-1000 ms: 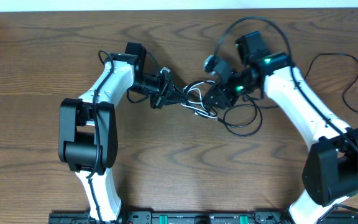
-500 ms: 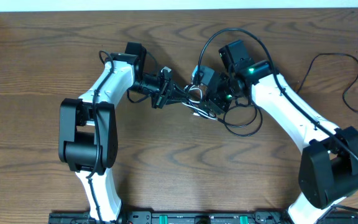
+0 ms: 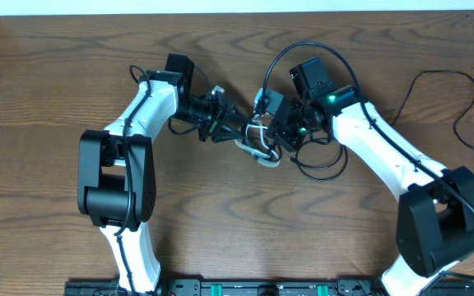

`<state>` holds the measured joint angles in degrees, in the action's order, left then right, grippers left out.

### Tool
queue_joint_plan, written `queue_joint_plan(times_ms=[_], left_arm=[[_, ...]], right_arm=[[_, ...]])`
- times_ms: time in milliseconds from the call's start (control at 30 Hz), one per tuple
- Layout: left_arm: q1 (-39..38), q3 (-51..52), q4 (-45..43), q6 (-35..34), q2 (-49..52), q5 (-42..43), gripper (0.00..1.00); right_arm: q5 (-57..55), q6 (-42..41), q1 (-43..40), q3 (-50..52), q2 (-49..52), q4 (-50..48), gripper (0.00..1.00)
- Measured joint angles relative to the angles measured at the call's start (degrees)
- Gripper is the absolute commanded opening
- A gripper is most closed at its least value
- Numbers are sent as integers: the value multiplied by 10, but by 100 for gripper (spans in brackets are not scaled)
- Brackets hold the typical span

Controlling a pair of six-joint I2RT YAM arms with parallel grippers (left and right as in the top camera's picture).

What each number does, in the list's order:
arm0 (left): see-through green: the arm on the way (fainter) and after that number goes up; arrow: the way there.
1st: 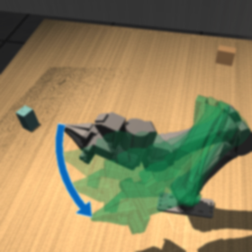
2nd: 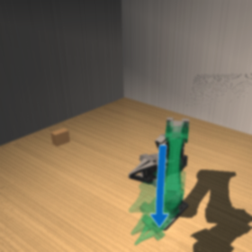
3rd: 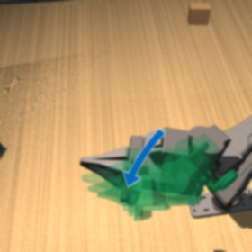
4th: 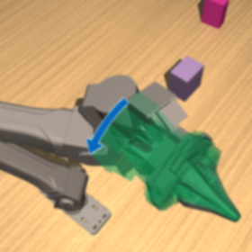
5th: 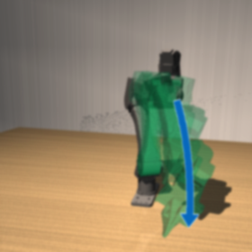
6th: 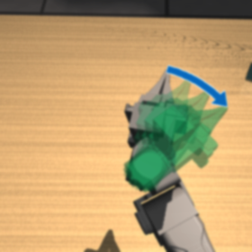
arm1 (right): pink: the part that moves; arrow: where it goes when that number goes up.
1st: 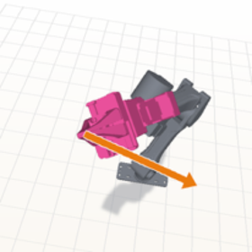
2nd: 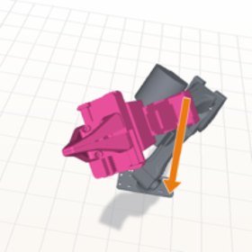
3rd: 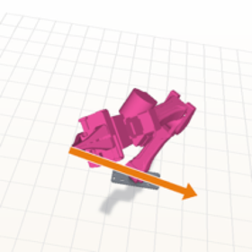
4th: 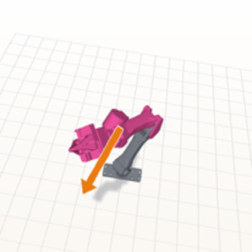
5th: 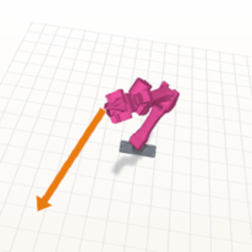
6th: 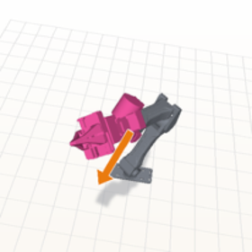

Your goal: Untangle cables

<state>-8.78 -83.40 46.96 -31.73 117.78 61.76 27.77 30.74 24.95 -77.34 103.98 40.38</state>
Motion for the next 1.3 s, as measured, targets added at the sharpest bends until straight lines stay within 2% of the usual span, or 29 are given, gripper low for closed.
queue_joint_plan(times_ms=[333, 533, 700, 867, 1033, 1167, 1300], left_arm=[[0, 0, -94, 2, 0, -49, 72], [-1, 0, -99, 2, 0, -73, 72], [-11, 0, -99, 2, 0, -93, 73], [-37, 0, -99, 2, 0, -109, 73], [-67, 0, -97, 2, 0, -135, 73], [-82, 0, -97, 2, 0, -142, 73], [-89, 0, -88, 3, 0, -148, 73]], right_arm=[[86, 43, -3, 1, -51, 27, 1], [159, 53, -23, 1, -50, 11, 1], [257, 44, -77, 1, -58, -32, 1], [356, -5, -147, 0, -95, -133, 1], [399, -85, -194, -4, -130, -229, 1], [403, -157, -212, -6, -135, -289, 1], [351, -218, -224, -6, -135, -301, 1]])
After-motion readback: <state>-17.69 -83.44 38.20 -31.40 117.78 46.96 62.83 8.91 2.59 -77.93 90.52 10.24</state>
